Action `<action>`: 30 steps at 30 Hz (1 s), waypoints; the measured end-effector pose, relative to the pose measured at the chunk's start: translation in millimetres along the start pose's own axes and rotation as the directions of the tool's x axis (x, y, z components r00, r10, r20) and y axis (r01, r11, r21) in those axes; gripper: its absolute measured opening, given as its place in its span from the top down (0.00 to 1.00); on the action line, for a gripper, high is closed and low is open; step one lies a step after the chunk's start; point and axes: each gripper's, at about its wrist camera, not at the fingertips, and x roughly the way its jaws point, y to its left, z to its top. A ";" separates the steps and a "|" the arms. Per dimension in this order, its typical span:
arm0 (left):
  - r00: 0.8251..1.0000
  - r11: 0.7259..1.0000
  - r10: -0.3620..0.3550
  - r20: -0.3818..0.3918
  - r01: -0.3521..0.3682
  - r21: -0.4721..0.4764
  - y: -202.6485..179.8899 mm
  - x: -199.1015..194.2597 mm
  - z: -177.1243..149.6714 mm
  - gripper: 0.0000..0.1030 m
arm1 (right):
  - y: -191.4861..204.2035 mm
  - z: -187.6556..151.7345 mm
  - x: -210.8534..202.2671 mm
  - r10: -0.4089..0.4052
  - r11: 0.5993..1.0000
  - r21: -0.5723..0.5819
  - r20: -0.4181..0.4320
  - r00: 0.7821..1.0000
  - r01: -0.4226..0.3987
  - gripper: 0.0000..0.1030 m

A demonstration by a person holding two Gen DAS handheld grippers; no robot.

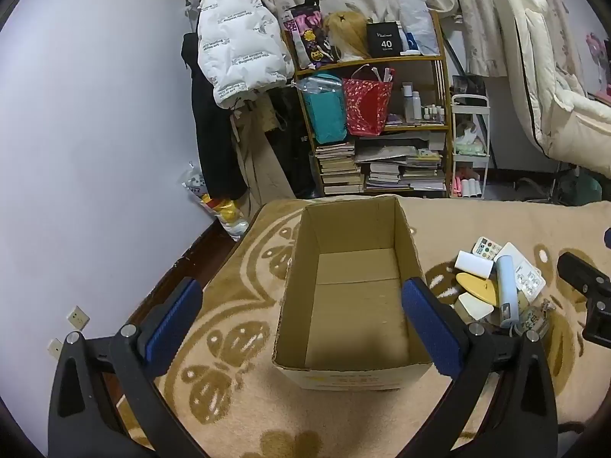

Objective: Organize rigid objects

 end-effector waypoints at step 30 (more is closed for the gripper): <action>1.000 1.000 -0.001 -0.003 0.001 -0.006 -0.1 2.5 -1.1 0.00 | -7.0 3.9 -3.6 -0.032 0.999 0.003 0.023 0.999 0.032 0.00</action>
